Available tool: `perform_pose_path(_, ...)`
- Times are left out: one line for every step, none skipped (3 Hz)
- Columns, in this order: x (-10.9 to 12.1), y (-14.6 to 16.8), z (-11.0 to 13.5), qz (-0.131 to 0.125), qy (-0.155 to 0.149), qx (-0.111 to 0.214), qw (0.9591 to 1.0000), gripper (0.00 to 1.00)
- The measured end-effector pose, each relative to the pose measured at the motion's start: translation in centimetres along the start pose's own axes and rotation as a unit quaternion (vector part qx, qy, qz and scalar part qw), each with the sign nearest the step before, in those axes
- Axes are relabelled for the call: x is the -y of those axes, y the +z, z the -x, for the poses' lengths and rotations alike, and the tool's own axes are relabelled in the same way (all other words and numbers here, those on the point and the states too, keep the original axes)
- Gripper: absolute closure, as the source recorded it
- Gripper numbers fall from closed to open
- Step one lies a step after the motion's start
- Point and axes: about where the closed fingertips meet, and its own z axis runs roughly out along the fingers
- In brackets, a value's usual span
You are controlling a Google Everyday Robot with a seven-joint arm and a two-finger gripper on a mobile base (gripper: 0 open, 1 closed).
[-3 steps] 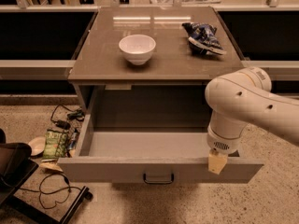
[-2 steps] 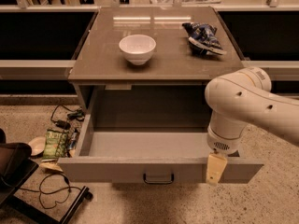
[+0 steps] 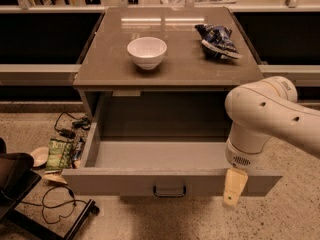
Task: Open top drawer
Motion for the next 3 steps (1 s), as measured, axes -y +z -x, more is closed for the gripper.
perform_pose_path(-3.1,1.9,-2.1,0.035,0.015,0.024,0.999,0.19)
perform_pose_path(-6.7,2.3,-4.0,0.064,0.027,0.046,0.9965,0.42)
perform_pose_path(-6.6,2.0,-4.0,0.064,0.027,0.046,0.9965,0.66)
